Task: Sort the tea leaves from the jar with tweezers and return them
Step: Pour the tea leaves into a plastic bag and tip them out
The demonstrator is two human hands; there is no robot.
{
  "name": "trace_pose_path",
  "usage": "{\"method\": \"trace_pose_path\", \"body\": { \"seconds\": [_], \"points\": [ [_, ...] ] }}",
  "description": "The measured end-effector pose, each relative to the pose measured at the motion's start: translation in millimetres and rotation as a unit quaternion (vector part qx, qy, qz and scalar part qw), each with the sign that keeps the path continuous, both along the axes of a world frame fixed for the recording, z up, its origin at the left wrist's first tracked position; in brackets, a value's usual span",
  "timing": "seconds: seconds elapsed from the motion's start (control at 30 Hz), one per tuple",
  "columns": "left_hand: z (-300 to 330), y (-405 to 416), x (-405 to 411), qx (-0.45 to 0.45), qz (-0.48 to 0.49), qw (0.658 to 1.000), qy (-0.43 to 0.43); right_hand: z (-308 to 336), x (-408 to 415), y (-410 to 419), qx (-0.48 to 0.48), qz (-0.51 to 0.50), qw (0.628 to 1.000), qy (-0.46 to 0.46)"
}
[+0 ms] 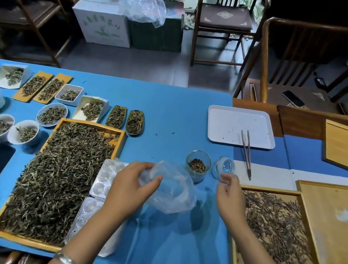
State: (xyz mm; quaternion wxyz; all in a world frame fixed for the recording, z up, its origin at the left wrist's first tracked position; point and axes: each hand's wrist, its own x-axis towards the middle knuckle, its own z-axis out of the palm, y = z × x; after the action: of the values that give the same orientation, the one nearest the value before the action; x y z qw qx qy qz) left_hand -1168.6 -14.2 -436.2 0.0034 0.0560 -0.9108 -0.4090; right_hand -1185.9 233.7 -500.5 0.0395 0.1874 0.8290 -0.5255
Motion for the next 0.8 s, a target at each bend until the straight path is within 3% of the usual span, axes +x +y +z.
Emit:
{"method": "trace_pose_path", "body": {
  "seconds": [0.17, 0.33, 0.47, 0.63, 0.8],
  "points": [
    [1, -10, 2, 0.013, 0.003, 1.000, -0.026, -19, -36, -16, -0.069, 0.087, 0.993, -0.028],
    [-3, -2, 8, 0.135, 0.025, 0.989, -0.051, -41, -53, -33, -0.044, 0.075, 0.996, 0.020],
    [-5, 3, 6, 0.113, -0.005, 0.993, -0.039, -42, -51, -32, -0.063, 0.078, 0.994, 0.032],
    [-9, 7, 6, 0.141, -0.009, 0.989, -0.037, -14, -38, -15, -0.060, 0.075, 0.995, 0.032],
    [-8, 15, 7, 0.145, -0.022, 0.988, -0.044, 47, -13, 18, 0.036, 0.123, 0.987, 0.096]
  ]
}}
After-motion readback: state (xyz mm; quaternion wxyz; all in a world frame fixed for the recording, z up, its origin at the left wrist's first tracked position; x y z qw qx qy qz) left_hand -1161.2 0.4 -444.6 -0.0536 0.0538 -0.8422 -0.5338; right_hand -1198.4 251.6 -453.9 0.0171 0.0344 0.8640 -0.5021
